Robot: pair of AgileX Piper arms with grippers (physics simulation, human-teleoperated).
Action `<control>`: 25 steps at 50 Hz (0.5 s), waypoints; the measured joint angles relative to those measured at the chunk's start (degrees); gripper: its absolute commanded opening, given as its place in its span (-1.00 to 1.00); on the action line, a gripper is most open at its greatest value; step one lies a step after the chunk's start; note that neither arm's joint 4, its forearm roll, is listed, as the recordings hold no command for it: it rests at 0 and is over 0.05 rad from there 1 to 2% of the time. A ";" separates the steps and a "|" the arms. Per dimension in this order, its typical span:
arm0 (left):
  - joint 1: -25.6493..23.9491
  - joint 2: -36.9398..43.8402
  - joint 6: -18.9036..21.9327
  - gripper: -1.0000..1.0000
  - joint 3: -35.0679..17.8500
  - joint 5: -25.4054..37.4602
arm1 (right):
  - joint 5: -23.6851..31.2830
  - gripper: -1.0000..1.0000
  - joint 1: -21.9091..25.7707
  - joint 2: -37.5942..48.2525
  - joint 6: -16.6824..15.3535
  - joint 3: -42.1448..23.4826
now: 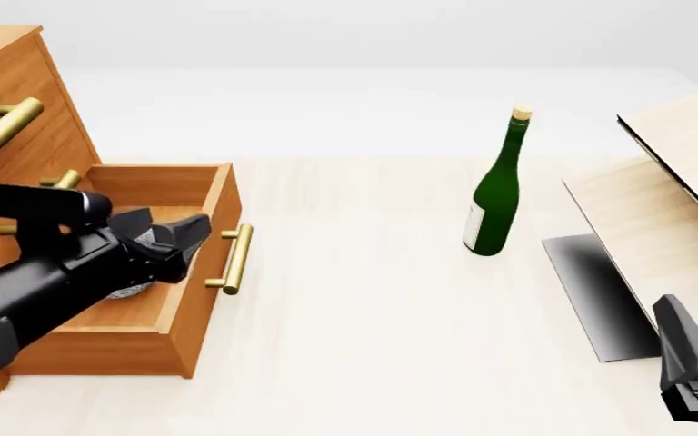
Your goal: Put the bowl in the bottom drawer of the cabinet and close it.
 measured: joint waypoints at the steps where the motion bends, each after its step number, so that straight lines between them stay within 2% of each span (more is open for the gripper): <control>1: -0.21 -0.12 -0.04 1.00 0.02 0.10 | 0.00 1.00 0.00 0.00 0.00 0.00; 25: -6.52 -3.02 -1.25 1.00 0.65 2.26 | 0.00 1.00 0.00 0.00 0.00 0.00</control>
